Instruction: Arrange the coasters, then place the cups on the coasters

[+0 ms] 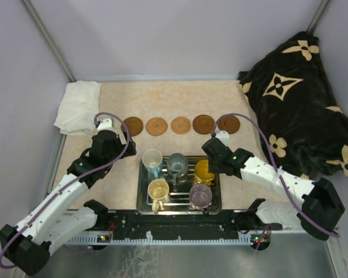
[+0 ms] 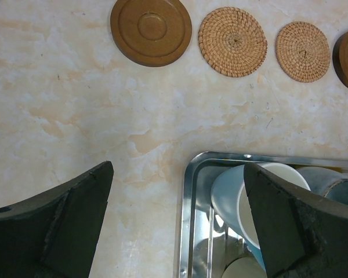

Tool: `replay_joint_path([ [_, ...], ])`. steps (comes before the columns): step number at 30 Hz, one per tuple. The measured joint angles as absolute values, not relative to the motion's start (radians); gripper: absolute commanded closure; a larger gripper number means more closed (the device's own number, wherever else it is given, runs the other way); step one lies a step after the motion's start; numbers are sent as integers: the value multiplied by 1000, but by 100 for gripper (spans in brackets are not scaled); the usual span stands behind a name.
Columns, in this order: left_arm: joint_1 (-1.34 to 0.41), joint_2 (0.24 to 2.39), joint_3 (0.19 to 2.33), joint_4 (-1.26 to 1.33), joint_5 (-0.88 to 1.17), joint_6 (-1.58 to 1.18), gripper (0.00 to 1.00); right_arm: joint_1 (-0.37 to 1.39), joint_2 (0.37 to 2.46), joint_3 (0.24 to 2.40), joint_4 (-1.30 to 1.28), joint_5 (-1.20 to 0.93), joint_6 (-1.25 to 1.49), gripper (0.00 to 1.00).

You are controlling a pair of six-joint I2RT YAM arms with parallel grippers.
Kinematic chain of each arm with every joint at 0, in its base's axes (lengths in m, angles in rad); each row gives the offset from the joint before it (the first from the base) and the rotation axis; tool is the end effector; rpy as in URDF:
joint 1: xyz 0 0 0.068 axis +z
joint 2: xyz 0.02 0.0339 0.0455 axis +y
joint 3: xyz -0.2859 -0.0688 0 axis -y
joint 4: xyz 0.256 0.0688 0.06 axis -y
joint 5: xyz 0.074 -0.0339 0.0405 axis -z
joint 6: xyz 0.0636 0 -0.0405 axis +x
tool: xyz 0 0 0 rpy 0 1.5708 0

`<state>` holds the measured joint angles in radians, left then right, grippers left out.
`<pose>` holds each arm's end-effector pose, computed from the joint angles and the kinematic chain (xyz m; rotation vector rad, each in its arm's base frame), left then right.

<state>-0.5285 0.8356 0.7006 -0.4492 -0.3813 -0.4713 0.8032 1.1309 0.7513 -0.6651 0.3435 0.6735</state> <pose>0.1855 -0.0809 0.2772 -0.1579 2.1078 -0.1857 0.1720 0.1474 0.2173 -0.0459 2.5271 0.1337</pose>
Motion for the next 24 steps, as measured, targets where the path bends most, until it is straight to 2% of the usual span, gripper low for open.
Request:
replay_joint_path([
  [2,-529,836,701,-449,-382,-472,0,803,1151,751,-662,347,672,86],
  [4,-529,836,701,-449,-383,-472,0,803,1164,750,-657,350,672,91],
  [6,-529,836,701,-449,-384,-472,0,803,1166,747,-657,353,673,92],
  [8,-529,836,701,-449,-386,-472,0,803,1171,746,-646,359,678,100],
  [24,-529,850,688,-449,-397,-472,0,803,1173,783,-721,429,683,100],
])
